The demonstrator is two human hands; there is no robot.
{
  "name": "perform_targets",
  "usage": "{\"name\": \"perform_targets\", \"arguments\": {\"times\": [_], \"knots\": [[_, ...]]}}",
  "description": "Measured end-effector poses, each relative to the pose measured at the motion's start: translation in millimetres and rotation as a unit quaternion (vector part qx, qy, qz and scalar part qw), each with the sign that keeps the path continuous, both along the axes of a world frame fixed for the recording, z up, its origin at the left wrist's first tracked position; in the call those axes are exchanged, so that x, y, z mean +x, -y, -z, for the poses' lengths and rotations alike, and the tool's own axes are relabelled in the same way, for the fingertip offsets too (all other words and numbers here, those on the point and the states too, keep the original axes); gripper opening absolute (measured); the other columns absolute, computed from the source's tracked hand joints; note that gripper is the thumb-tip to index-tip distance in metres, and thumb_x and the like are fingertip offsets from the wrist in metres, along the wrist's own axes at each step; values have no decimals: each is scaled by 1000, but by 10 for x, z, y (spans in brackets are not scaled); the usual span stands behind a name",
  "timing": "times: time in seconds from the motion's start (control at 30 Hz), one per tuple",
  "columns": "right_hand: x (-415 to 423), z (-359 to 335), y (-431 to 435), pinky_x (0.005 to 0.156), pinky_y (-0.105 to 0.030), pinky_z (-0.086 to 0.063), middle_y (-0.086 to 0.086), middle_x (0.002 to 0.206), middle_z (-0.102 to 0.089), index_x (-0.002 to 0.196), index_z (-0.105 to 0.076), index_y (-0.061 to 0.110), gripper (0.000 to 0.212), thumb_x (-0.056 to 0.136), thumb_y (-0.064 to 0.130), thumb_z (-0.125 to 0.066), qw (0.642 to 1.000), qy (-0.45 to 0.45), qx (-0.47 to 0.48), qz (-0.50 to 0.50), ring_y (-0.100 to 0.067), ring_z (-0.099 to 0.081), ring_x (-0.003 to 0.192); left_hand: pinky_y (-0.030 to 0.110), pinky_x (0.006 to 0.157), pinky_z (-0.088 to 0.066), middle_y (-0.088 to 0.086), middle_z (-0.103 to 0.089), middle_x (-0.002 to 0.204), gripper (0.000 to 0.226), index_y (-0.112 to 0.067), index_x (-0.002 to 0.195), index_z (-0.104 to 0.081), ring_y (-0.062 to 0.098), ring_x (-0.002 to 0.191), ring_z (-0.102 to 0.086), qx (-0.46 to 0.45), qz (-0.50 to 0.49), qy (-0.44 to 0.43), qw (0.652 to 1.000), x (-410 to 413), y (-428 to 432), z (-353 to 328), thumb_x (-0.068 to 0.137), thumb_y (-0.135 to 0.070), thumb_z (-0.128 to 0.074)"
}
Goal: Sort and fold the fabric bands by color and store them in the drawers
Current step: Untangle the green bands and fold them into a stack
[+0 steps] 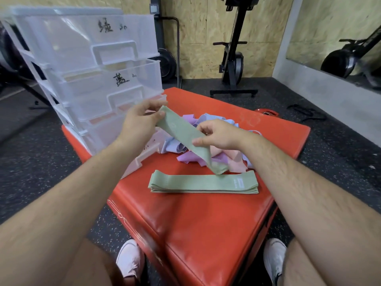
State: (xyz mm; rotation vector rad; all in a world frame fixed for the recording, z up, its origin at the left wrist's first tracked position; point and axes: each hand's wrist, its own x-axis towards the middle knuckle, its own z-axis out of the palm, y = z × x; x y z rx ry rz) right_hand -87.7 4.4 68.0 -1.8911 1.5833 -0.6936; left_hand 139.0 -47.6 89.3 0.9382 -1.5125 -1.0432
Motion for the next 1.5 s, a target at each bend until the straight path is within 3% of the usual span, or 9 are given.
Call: {"name": "perform_targets", "arguments": {"times": [0.27,0.5,0.6,0.67,0.8,1.03,1.17,1.3,1.5], "knots": [[-526,-148,-419,65,-27,-41,11,76,-60,88,-68,25,19,84,41,-77,981,-167,84,42,-9,-52,69,43,86,-58,4,-53,96,29,-24,94,-69,24,84,-61,92,-20,2,996,299,96,172,89,4,-61],[-906,-11,-851,67,-29,-55,-4,85,-65,108,-65,10,20,90,11,-72,987,-33,130,88,-16,-64,74,28,63,-61,13,-65,92,16,-11,89,-66,22,74,-65,183,-11,83,980,409,14,486,87,5,-63],[-930,110,-969,76,-47,-57,-11,89,-61,112,-61,4,24,89,-2,-67,983,-6,148,113,-25,-63,73,25,62,-59,15,-65,86,18,-13,84,-65,23,71,-63,184,-10,139,973,411,-40,617,85,5,-66],[-926,213,-997,77,-45,-57,-13,94,-62,112,-60,7,26,88,1,-68,980,-45,148,125,-24,-63,68,35,73,-58,17,-64,88,18,-12,84,-65,27,76,-63,176,-10,184,967,407,-84,701,82,5,-69],[-858,376,-965,79,-37,-56,-1,97,-64,105,-64,19,21,86,13,-71,976,-136,116,120,-20,-64,80,24,52,-55,11,-62,77,20,-16,82,-65,21,64,-59,124,-19,310,942,383,-180,815,81,4,-69],[-787,499,-938,67,-24,-42,9,96,-58,104,-66,26,16,89,25,-67,958,-262,86,81,-13,-55,86,34,79,-54,7,-67,95,14,-22,86,-67,26,80,-62,59,7,471,880,393,-166,936,77,-13,-70],[-767,542,-950,84,-25,-38,14,113,-51,119,-63,35,45,79,51,-76,958,-274,77,44,-9,-50,103,40,102,-42,0,-60,114,42,-34,109,-69,23,111,-57,-108,39,522,845,378,-195,983,71,-52,-62],[-733,621,-955,101,-29,-42,18,128,-56,124,-60,38,58,71,52,-82,957,-273,88,27,-8,-52,117,46,104,-40,-15,-60,120,74,-46,122,-60,11,118,-54,-170,166,540,807,280,-251,1054,61,-86,-51],[-734,622,-922,102,-36,-46,18,128,-57,116,-57,46,54,69,53,-81,954,-282,94,29,-11,-55,115,40,103,-37,-25,-50,105,62,-48,125,-57,4,111,-51,-165,194,585,770,228,-213,1074,68,-70,-65]]}}
